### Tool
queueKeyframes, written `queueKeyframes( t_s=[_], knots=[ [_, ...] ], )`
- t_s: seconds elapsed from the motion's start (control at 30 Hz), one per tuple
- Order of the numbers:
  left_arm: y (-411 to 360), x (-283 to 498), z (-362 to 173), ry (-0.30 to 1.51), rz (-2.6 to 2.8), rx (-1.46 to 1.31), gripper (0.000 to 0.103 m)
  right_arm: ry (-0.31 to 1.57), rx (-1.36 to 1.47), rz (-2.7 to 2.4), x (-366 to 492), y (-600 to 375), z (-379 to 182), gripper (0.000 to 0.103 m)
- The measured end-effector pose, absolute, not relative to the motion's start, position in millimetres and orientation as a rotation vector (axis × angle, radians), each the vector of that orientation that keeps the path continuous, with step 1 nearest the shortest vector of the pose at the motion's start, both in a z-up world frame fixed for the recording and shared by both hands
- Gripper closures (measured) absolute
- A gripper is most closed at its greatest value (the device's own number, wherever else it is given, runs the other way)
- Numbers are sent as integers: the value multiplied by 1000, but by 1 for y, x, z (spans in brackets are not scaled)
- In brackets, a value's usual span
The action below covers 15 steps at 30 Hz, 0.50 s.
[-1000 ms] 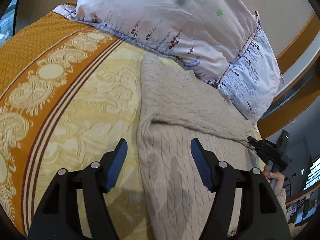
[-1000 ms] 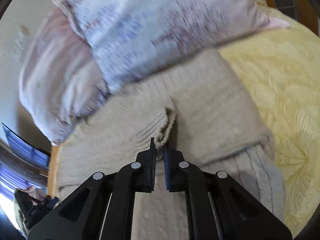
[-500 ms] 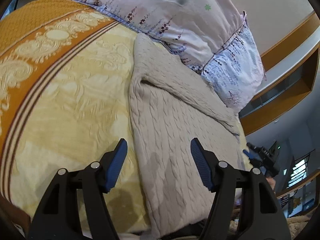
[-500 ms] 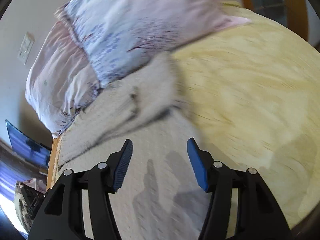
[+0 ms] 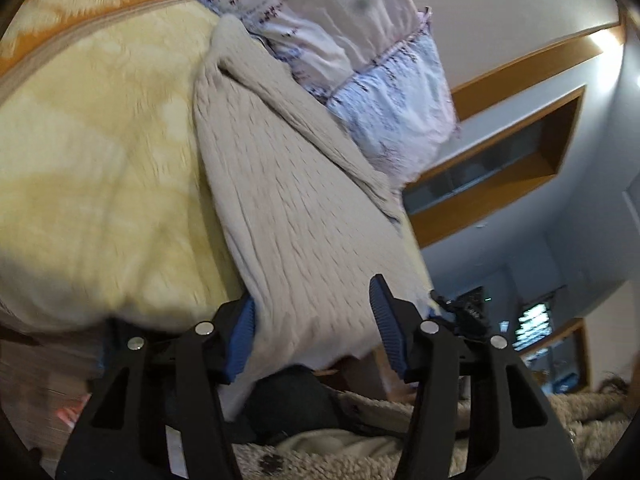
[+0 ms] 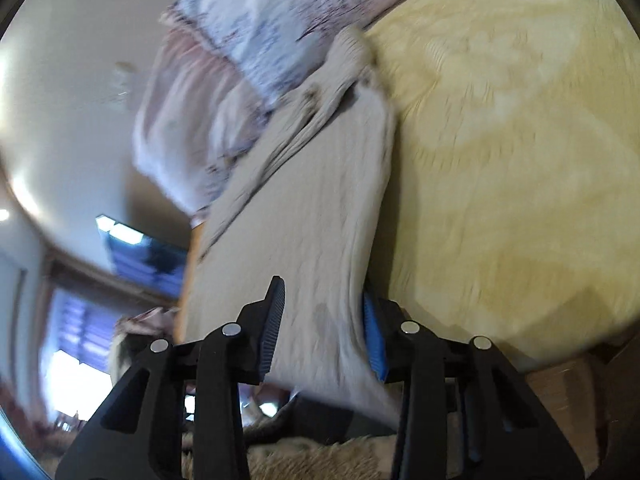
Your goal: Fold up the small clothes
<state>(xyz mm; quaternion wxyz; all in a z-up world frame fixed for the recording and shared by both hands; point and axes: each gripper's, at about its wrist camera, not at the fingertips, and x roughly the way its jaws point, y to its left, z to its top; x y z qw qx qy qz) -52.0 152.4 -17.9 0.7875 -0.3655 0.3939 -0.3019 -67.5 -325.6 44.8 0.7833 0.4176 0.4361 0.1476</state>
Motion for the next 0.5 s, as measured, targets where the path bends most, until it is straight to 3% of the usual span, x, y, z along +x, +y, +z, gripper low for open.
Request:
queueKeyframes(
  t_s=[0.43,0.5],
  knots=[
    [117,-57,-52,967,-714,-732,49,1002,942,419,-96,-317,0,63],
    [112,-55,-55,988,-711,-711,53,1004,936,436,-93,-312,-4,63]
  ],
)
